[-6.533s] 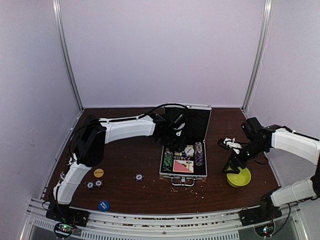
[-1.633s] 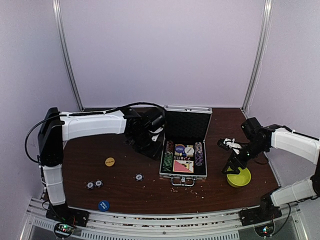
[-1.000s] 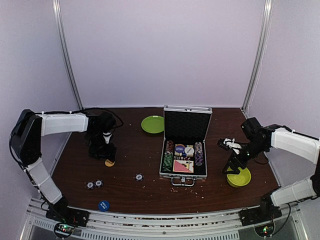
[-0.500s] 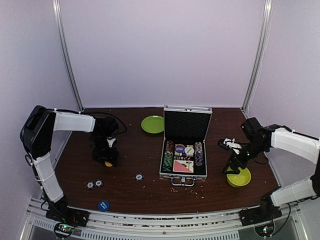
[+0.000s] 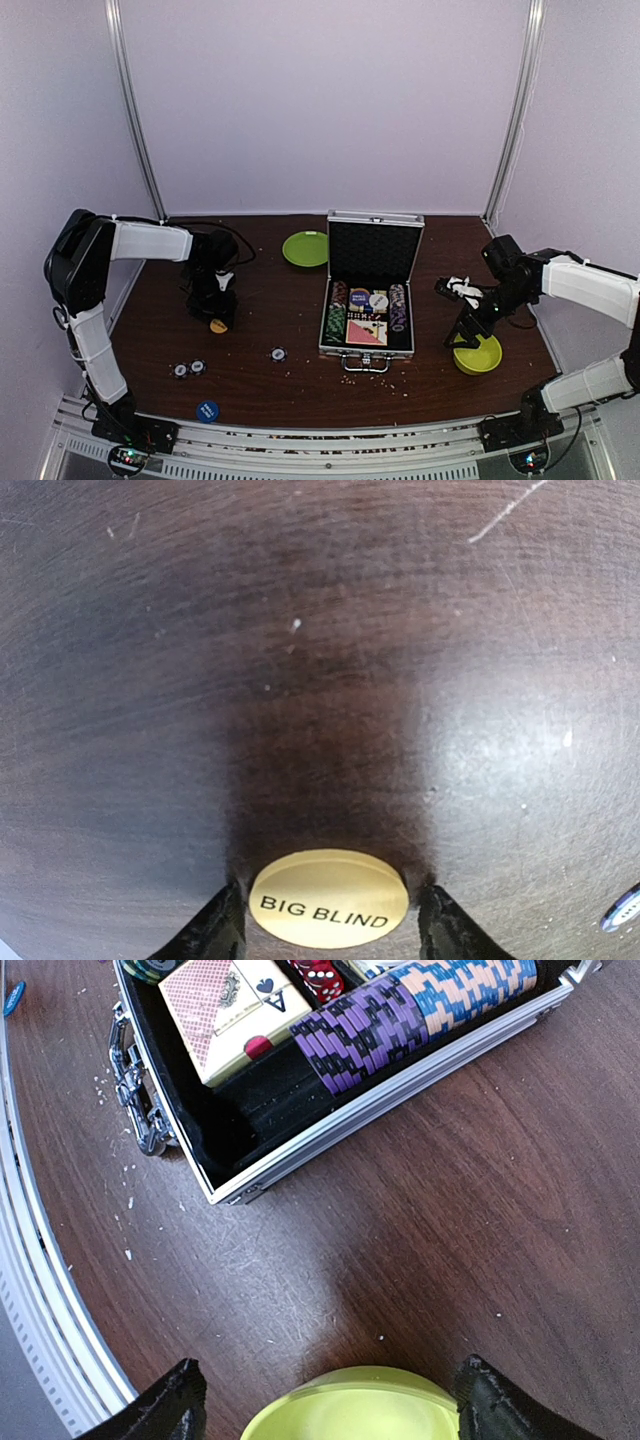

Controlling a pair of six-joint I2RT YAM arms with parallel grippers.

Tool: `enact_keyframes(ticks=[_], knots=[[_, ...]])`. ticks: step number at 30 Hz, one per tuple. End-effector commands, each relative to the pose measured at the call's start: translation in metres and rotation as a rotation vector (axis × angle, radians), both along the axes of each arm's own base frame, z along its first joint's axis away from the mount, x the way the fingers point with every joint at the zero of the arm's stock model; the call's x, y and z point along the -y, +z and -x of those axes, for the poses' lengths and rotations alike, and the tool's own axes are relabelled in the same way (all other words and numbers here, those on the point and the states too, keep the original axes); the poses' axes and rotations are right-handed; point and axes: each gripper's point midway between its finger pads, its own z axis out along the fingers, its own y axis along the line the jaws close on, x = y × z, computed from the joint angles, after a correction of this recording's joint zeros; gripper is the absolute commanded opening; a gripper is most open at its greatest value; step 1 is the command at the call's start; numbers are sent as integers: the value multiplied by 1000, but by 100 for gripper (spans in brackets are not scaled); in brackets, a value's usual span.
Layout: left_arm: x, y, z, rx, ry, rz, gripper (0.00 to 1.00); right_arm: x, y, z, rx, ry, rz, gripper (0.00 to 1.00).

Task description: Pack up texas hold em set

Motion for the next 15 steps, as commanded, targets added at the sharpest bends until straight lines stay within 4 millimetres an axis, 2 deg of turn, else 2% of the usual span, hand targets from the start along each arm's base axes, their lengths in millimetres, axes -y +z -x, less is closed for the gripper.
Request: enact_keyframes(ticks=[1,8,15], knots=[[3,-3,-5,13,-4,27,60,1,5,-7,21,-8,6,86],[3,-7,4,-15,-5,36,56,1,5,-7,19,-6,5,86],[10,-3,8,-18,-22,50,53,1,5,-7,19,-6,5,86]])
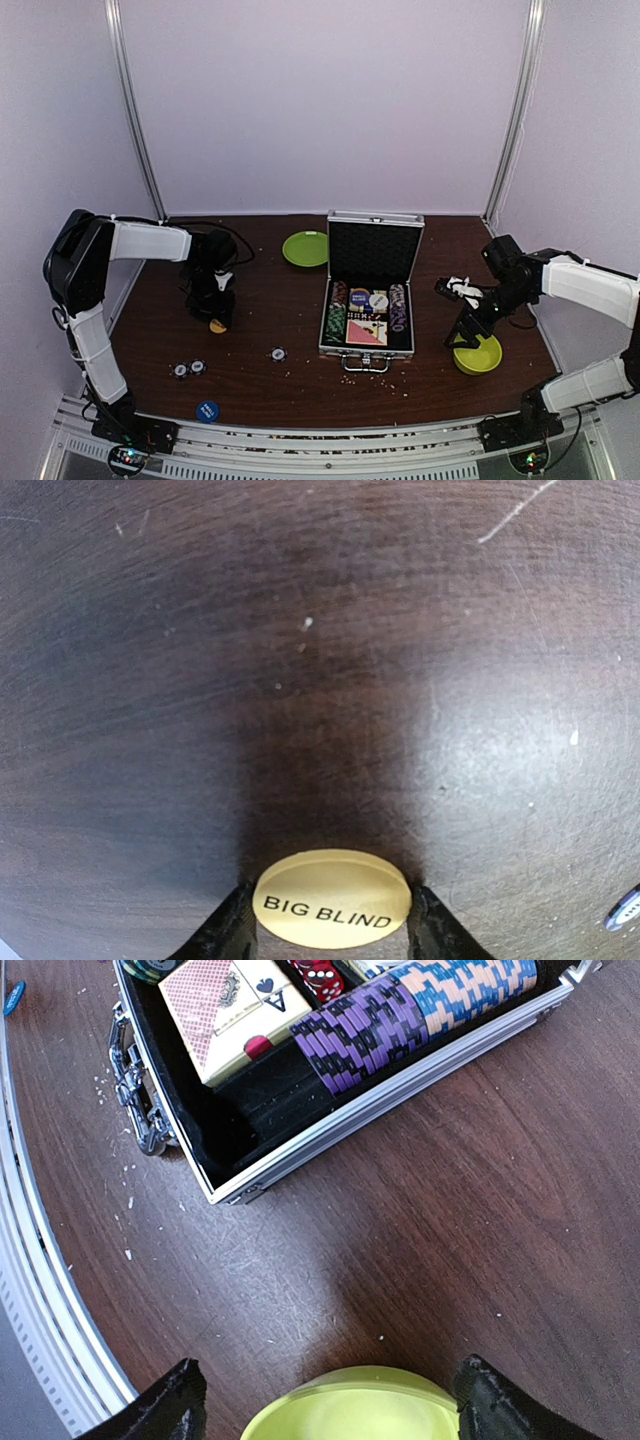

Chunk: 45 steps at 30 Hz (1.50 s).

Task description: Pack up texas hold em set

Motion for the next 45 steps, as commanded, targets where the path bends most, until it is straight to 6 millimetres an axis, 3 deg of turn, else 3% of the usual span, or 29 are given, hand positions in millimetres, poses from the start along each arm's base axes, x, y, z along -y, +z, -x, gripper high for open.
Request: enact_keyframes(ticks=[1,11,14,17,21,30,34,38,41,45], knots=[[12,-3,8,-19,-27,50,53,1,5,-7,19,-6,5,86],[26,-7,19,-51,-88,6,47,1,6,-7,22,-6,6,86],[40,9,20,-22,-118,0,47,1,6,-7,21,-5,6,86],[61,40,18,34,-143,36,47,2,5,-6,20,-8,7,86],[105,81,19,104,-203,133,47,2,5,-6,18,-8,6,86],[252,138,26,185,-423,432,47,1,6,-7,25,-10,4,87],[309,139,24,174,-456,599,47,1,8,-7,30,-14,1,87],[351,135,14,180,-454,703,47,1,7,-7,28,-13,1,87],[372,131,5,199,-430,767,47,1,7,-7,25,-12,-1,87],[386,115,-9,221,-379,789,47,0,7,-6,21,-9,-3,87]])
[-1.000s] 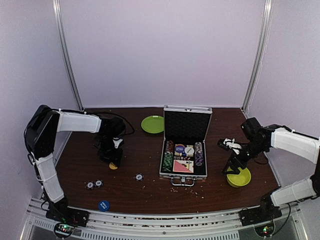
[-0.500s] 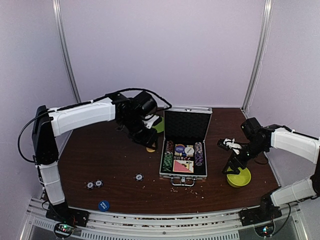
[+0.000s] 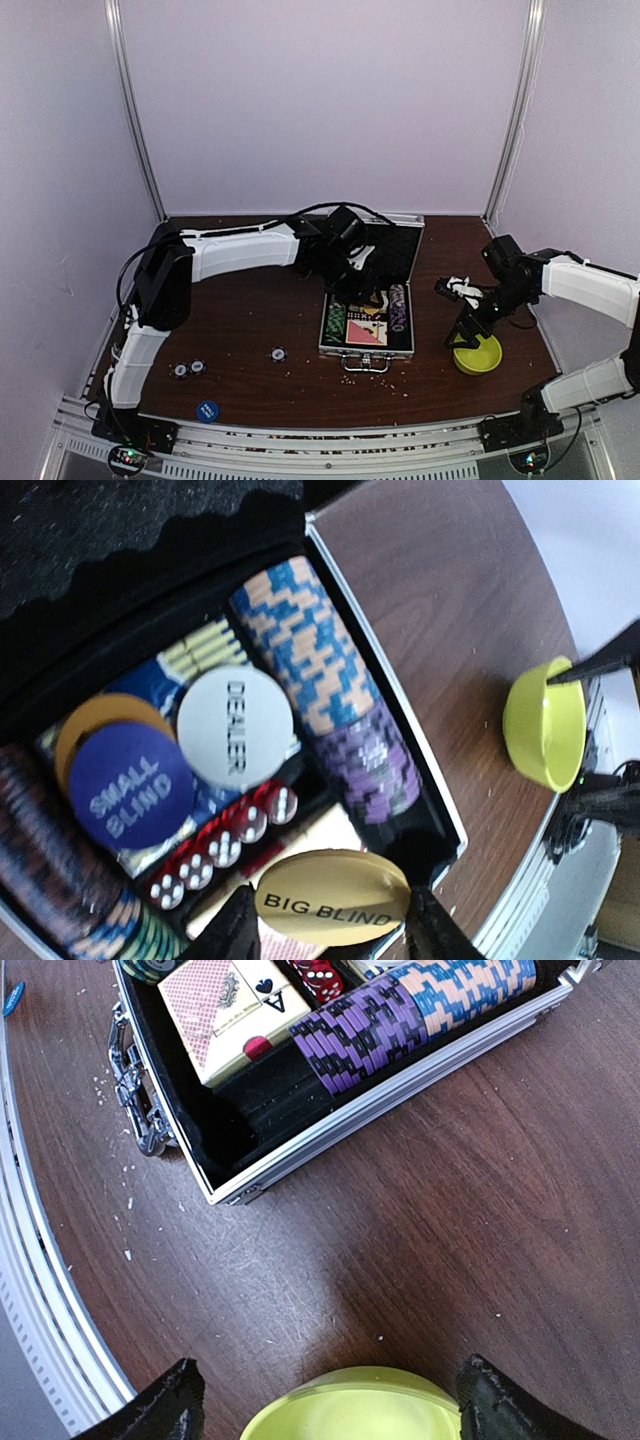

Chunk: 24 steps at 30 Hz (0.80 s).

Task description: Pack up texas hold em set

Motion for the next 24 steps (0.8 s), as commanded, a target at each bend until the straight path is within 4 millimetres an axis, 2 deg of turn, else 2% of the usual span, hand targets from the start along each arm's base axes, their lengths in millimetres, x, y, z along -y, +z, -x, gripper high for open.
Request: enact_keyframes(ticks=[1,6,12,24], knots=[[36,23,-21,44,53,162,47,0,6,-6,19,-9,-3,87],[41,0,-39,63,138,157,47,1,6,-5,18,-9,-1,88],[47,-15,-52,66,194,150,47,1,5,-5,17,-8,-1,88],[25,-35,-59,85,273,26,47,1,4,-5,11,-5,3,88]])
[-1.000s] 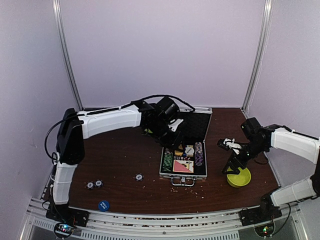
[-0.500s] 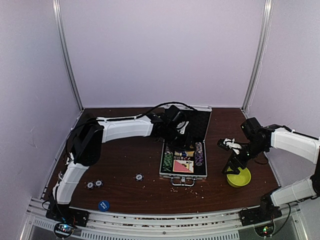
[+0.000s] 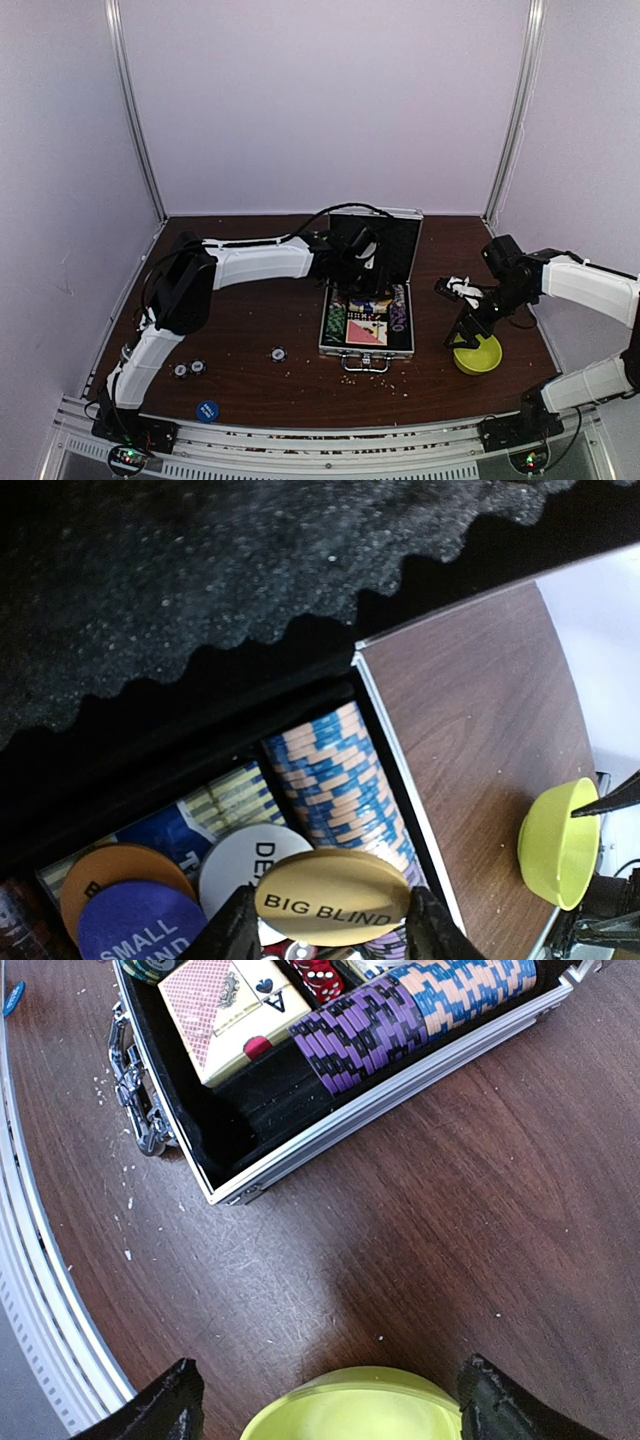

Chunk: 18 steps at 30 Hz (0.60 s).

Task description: Pack up texas hold em set

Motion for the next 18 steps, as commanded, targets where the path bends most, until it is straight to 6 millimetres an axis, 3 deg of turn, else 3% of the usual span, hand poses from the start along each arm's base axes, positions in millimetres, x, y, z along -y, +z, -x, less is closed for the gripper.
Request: enact_keyframes(ticks=[1,7,18], knots=[[-13,-12,-13,2,79,-65,47,1,3,-5,10,-6,4,88],[-23,-19,-17,15,109,-119,47,1,3,-5,6,-6,5,88],[-21,-24,-17,7,105,-131,53,1,2,-4,4,-7,5,88]])
